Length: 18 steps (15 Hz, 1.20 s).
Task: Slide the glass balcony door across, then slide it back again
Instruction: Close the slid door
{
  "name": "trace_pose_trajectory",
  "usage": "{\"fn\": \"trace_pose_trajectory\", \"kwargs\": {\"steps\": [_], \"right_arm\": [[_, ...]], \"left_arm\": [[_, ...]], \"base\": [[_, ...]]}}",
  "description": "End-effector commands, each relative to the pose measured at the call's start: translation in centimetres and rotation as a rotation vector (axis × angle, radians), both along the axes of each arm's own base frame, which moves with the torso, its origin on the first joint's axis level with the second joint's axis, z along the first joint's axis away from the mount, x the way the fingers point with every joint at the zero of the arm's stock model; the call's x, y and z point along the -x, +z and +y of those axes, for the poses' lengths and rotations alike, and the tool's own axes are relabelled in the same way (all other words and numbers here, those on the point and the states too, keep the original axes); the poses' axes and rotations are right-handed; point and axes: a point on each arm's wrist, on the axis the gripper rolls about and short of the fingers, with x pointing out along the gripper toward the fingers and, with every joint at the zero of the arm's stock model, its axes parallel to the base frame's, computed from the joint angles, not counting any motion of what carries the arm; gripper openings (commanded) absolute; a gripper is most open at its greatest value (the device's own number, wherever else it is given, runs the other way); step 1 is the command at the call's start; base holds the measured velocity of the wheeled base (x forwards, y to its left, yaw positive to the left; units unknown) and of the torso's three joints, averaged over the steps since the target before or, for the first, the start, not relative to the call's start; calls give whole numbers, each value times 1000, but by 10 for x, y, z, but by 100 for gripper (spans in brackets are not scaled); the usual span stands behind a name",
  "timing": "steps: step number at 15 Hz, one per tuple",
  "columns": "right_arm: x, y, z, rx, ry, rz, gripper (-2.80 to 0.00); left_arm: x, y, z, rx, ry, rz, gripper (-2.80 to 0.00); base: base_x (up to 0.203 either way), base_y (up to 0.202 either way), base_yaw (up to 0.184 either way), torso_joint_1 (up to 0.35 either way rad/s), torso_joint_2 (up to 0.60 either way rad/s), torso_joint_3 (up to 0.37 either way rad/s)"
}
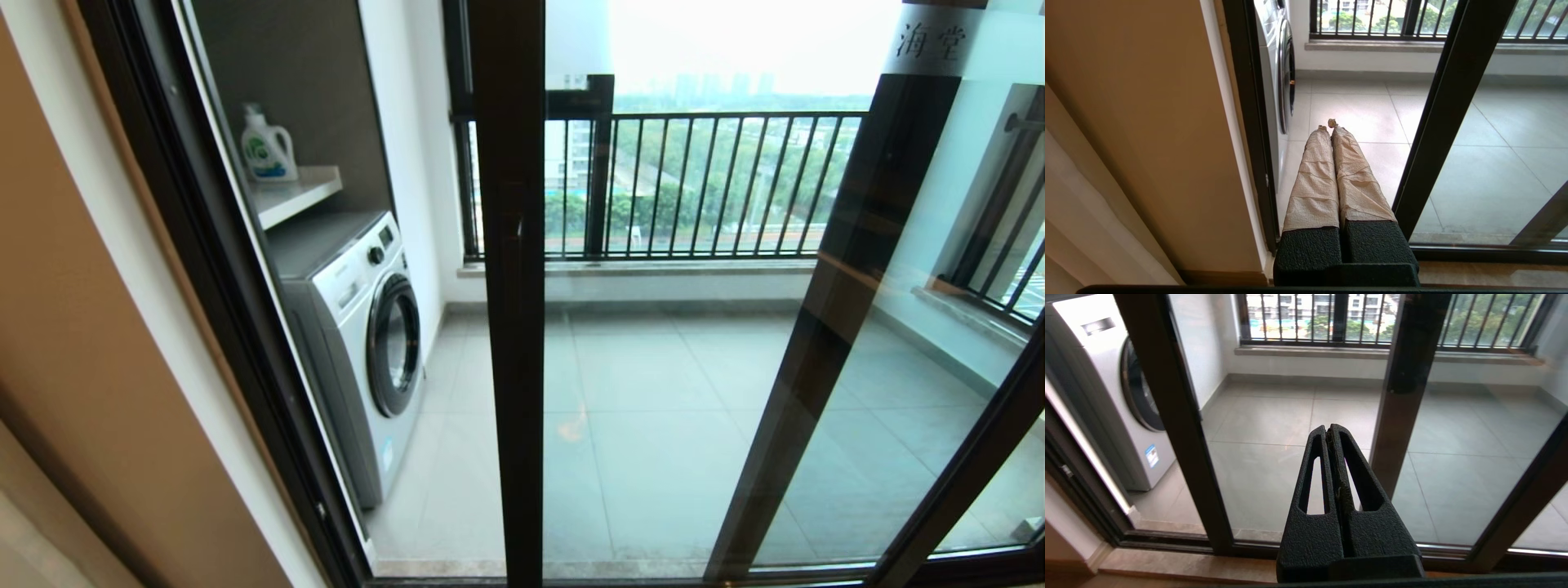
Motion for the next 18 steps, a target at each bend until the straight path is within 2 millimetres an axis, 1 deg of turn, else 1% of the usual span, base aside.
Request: {"fn": "trace_pose_trajectory", "kwargs": {"steps": [1, 2, 3, 5, 6, 8, 18], "right_arm": [[-1, -1, -1, -55, -36, 16, -280], [0, -2, -2, -92, -77, 37, -280], [-1, -8, -3, -83, -123, 72, -280], [-1, -9, -2, -25, -113, 78, -280], [-1, -9, -2, 31, -94, 78, -280], [0, -9, -1, 62, -47, 95, -280], [0, -9, -1, 42, -48, 98, -280]], "left_arm": [[0, 0, 0, 0, 0, 1, -280], [0, 0, 0, 0, 0, 1, -280], [0, 0, 0, 0, 0, 1, -280], [0, 0, 0, 0, 0, 1, -280], [0, 0, 0, 0, 0, 1, -280], [0, 0, 0, 0, 0, 1, -280], [0, 0, 0, 0, 0, 1, -280]], "base": [[0, 0, 0, 0, 0, 0], [0, 0, 0, 0, 0, 0], [0, 0, 0, 0, 0, 0], [0, 0, 0, 0, 0, 0], [0, 0, 0, 0, 0, 0], [0, 0, 0, 0, 0, 0], [0, 0, 0, 0, 0, 0]]}}
